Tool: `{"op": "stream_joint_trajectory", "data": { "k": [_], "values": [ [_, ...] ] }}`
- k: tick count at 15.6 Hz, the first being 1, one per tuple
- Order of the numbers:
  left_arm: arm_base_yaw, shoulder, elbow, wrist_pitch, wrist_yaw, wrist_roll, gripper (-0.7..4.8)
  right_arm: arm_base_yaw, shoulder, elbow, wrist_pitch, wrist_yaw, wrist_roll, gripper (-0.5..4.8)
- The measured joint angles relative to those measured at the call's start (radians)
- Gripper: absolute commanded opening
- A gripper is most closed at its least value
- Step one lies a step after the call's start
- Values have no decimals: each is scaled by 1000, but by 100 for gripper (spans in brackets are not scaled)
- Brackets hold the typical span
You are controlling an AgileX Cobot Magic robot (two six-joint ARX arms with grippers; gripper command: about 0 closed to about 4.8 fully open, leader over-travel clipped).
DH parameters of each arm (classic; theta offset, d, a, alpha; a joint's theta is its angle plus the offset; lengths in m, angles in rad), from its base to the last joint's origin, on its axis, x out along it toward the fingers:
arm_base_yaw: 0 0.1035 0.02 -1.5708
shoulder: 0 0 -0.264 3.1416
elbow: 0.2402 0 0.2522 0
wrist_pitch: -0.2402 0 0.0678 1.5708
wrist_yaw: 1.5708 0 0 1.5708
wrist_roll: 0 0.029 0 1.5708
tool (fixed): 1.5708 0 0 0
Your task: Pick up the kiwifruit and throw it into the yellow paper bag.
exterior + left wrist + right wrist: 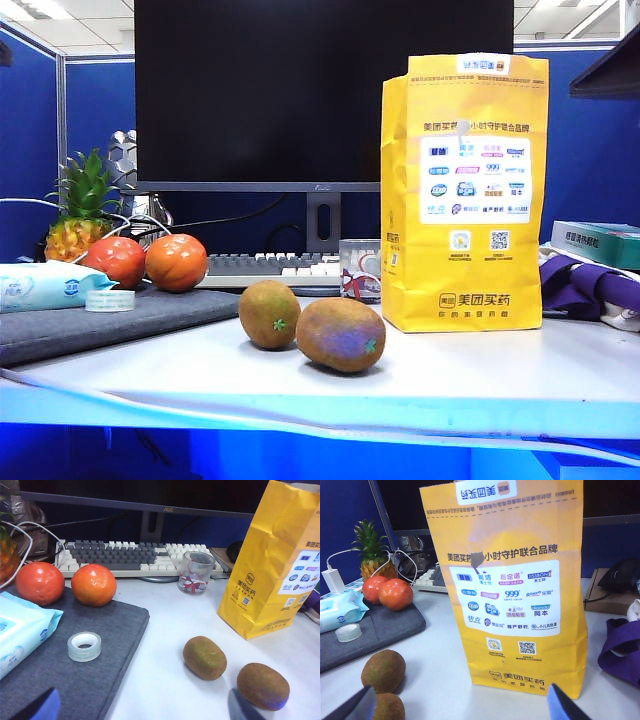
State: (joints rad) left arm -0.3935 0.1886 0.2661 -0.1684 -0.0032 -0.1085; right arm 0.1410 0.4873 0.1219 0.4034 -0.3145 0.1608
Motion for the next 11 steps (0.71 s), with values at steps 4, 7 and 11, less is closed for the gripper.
{"op": "stream_joint_trajectory", "data": {
  "k": [4,7,11],
  "values": [
    [0,0,0,0,2,0,479,0,0,0,-12,0,0,479],
    [0,0,1,1,29,3,479,0,0,0,-26,-3,0,479],
    [0,257,182,18,174,-14,479,12,0,14,59,-81,111,479]
  ]
}}
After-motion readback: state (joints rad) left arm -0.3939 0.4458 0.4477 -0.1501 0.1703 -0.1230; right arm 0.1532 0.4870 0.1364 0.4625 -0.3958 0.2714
